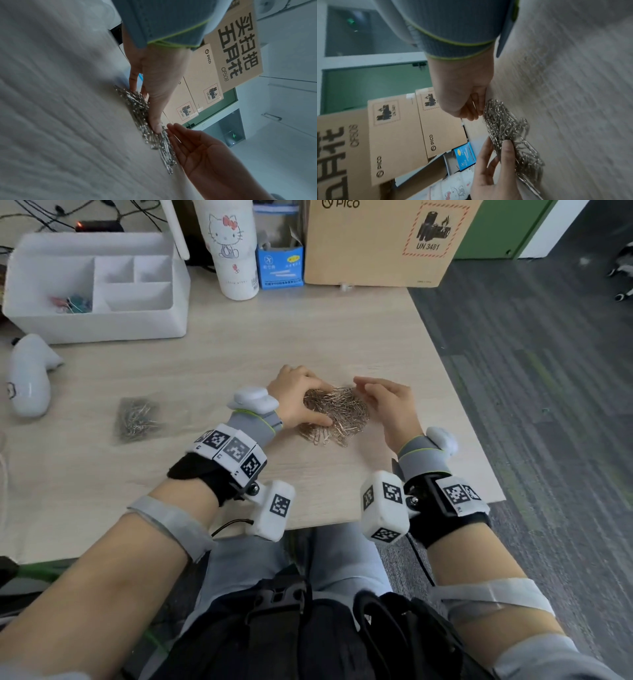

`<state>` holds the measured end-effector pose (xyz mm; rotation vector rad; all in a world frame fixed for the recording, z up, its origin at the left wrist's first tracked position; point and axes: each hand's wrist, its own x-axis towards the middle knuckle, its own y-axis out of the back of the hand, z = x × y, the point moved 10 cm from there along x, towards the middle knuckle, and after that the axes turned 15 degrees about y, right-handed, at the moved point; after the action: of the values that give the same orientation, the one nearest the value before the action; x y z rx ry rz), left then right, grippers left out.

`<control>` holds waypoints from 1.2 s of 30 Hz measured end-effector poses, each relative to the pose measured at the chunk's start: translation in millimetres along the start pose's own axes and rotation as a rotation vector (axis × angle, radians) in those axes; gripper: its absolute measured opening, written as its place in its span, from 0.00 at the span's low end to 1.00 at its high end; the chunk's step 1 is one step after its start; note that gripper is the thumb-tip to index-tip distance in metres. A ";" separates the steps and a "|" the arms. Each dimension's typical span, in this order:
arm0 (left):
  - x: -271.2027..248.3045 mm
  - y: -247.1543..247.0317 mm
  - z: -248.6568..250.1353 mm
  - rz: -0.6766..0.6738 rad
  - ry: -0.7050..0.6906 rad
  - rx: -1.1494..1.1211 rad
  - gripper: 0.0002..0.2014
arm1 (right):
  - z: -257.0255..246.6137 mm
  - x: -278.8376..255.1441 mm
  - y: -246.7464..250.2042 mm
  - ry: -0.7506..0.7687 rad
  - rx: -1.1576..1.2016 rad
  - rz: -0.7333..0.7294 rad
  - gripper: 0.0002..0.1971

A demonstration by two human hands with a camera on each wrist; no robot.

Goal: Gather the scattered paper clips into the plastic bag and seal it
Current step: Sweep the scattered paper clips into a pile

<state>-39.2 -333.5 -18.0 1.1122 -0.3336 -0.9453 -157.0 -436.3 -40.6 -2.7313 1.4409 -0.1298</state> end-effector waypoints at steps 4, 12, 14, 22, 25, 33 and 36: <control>5.0 9.0 -2.4 0.043 0.042 -0.142 0.18 | 2.4 -3.4 -5.5 -0.053 0.157 -0.003 0.13; 9.6 17.5 -7.3 0.101 0.073 -0.289 0.13 | 7.3 -1.2 -3.3 -0.160 0.276 0.085 0.12; 9.7 19.9 -10.1 0.112 0.090 -0.330 0.13 | 6.9 -1.2 -1.2 -0.175 0.283 0.115 0.11; 15.6 38.4 -4.4 0.123 0.096 -0.501 0.17 | -0.4 -2.1 -14.7 -0.221 0.410 0.091 0.11; 13.5 46.2 21.0 0.090 0.002 -0.533 0.14 | 3.5 -7.3 -35.0 -0.349 0.489 0.023 0.13; 12.2 32.2 70.9 -0.007 -0.175 -0.398 0.09 | 2.5 -10.5 -52.3 -0.457 0.727 -0.009 0.20; 11.0 32.6 76.7 -0.047 -0.194 -0.405 0.11 | 2.4 -8.9 -44.8 -0.439 0.729 0.024 0.19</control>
<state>-67.6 -385.0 42.0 0.6623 -0.2588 -1.1079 -125.0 -403.6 -39.7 -1.9888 1.0322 -0.0359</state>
